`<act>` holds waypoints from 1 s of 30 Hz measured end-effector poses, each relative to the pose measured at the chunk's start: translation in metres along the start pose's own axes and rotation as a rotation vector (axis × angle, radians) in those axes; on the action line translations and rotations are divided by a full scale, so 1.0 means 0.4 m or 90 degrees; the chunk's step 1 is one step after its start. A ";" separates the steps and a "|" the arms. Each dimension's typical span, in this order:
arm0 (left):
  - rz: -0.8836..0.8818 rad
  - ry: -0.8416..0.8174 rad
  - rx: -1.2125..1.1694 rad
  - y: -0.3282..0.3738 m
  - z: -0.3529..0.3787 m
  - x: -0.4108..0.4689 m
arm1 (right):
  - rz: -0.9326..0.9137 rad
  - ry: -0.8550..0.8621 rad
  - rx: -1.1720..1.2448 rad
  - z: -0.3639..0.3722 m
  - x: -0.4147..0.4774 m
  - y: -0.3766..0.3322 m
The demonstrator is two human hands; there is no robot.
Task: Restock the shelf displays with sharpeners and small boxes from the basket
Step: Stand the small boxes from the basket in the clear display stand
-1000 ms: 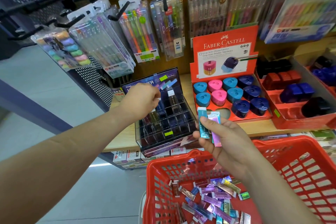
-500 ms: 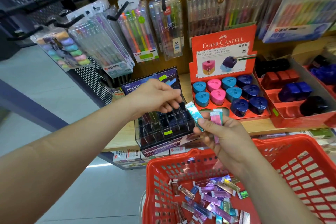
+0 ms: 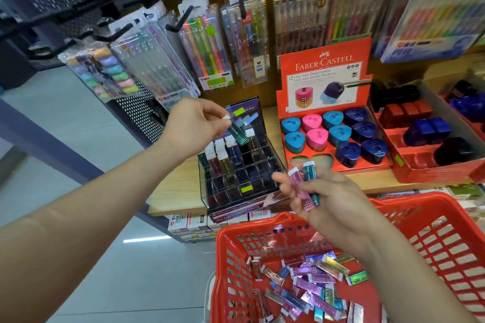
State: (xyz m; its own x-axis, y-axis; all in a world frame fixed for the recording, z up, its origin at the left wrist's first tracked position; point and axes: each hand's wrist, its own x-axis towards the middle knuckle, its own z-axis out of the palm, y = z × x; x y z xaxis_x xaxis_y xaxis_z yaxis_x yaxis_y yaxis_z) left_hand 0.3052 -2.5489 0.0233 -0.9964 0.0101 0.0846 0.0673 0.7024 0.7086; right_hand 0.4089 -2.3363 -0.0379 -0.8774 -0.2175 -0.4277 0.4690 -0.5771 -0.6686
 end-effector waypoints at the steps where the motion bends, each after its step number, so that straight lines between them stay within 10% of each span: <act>1: 0.015 0.001 0.040 -0.012 0.004 0.000 | 0.003 -0.015 0.014 -0.002 -0.001 0.000; 12: 0.102 -0.026 0.300 -0.059 0.059 0.015 | -0.020 0.007 0.004 0.005 -0.008 -0.008; 30: -0.005 0.036 0.028 -0.102 -0.076 0.025 | -0.034 0.037 -0.023 0.003 0.019 0.021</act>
State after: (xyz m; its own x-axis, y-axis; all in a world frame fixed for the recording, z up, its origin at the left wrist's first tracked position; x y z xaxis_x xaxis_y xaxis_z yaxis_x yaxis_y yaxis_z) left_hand 0.2943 -2.5992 0.0166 -0.9923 -0.0347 0.1192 0.0557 0.7335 0.6774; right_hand 0.4060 -2.3439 -0.0460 -0.8944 -0.1403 -0.4248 0.4259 -0.5577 -0.7124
